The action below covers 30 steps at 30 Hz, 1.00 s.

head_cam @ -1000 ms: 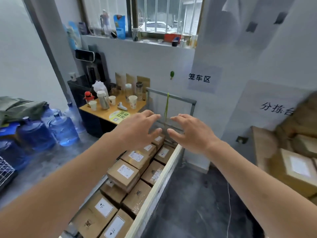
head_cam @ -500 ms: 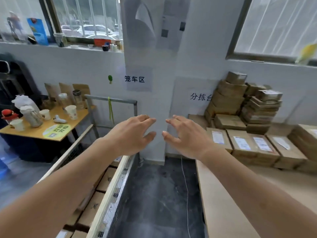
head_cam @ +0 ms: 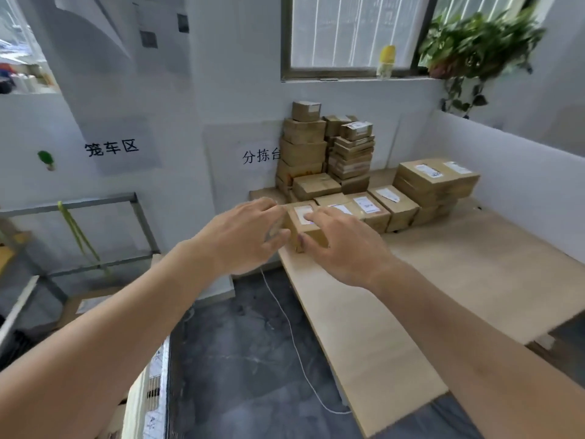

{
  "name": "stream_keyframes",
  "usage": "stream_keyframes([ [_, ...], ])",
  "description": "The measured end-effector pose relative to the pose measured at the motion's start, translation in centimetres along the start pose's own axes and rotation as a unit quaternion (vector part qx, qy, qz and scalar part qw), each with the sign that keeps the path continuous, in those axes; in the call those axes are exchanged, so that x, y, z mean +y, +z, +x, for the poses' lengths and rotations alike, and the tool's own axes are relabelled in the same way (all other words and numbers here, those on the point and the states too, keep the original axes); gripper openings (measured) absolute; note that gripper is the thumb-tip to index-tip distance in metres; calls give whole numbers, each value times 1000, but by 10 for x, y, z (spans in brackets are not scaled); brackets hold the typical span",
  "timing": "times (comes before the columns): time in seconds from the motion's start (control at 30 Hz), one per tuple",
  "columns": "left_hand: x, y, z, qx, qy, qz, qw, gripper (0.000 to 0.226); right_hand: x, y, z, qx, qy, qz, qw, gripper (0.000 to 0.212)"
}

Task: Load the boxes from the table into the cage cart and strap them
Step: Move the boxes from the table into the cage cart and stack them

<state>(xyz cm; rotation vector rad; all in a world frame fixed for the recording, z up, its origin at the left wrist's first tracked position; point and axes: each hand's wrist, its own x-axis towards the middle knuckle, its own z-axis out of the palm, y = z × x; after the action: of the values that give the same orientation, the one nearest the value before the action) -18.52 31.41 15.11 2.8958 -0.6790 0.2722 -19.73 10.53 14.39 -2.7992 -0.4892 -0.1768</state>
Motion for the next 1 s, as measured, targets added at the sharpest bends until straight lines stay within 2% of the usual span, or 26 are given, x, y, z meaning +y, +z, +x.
stream_keyframes([
  [0.3, 107, 17, 69, -12, 103, 3, 995, 62, 98, -40, -56, 40, 91, -17, 995, 61],
  [0.5, 203, 49, 127, -17, 141, -26, 989, 47, 199, -65, -92, 53, 113, -10, 992, 58],
  [0.63, 274, 75, 168, -32, 138, -33, 989, 42, 279, -88, -118, 52, 122, -14, 991, 54],
  [0.8, 346, 97, 213, -27, 125, -37, 991, 40, 364, -113, -132, 38, 123, -20, 991, 60],
  [1.0, 405, 110, 272, -33, 123, -37, 991, 41, 442, -142, -135, 38, 119, -20, 992, 57],
])
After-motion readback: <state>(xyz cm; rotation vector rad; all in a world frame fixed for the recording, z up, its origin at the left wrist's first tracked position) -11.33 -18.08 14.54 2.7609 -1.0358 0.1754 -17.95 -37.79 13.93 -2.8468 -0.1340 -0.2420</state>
